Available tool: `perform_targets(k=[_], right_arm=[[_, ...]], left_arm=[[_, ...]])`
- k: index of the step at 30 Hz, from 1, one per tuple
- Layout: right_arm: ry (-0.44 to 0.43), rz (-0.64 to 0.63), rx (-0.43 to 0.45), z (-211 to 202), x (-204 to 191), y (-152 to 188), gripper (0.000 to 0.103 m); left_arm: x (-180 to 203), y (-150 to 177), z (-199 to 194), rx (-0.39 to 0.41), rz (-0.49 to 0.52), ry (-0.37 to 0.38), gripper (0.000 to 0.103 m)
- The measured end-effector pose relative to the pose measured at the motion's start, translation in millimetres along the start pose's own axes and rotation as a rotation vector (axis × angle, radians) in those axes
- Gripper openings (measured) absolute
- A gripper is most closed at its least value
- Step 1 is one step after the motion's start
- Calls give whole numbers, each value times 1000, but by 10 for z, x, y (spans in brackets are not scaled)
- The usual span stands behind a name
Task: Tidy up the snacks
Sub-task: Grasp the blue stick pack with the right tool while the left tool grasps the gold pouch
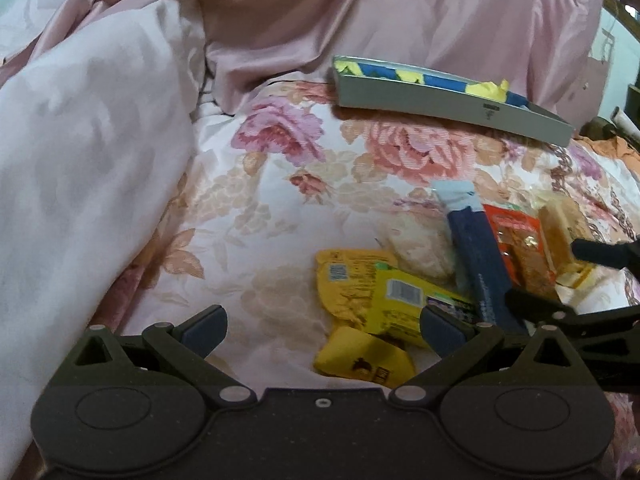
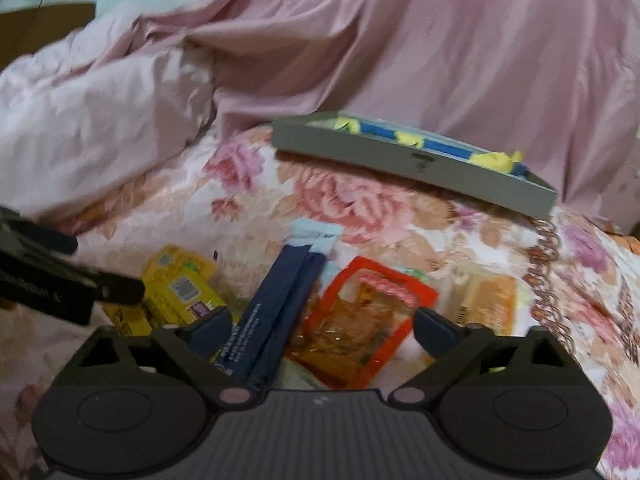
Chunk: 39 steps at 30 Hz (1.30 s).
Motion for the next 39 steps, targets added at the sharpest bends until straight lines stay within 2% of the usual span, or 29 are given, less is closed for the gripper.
perform_targets(k=[5,9,13,19,22,24,28,31,39], right_arm=[[-26,-38,-38,175,-120,23,84],[-59,-38,-81,289,-199,27,82],[-31,-66,-81,366,-231,44,80],[45,-184,-49,355,-225,105,65],[76,-227,-41,339,-205,110,52],[91,-232,-39,316,-164,96,39],[78,-195,-57,280,-86,76,37],[58,-159,-68,263,-48,61,36],[42,-137,-63,248,-41,64,36]], left_arm=[[-94,3,98,-26,-38,0,102],[-142,61,183,-62,-59,-4,102],[-96,79,219,-71,-52,20,102],[66,85,234,-71,-39,101,102],[154,88,241,-73,-13,138,102],[235,106,267,-87,23,161,102],[313,144,327,-114,118,129,100],[307,153,359,-123,149,107,96],[443,73,460,-79,250,97,88]])
Point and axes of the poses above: each gripper's, at about its wrist camera, not at the fingertips, and z roughly the way its jaws point, x to its right, y to its underside, the point moved 10 cm from there along z, roughly the way its jaws point, and after that the axes turned 14 degrees about z, right-handed, at the moved point
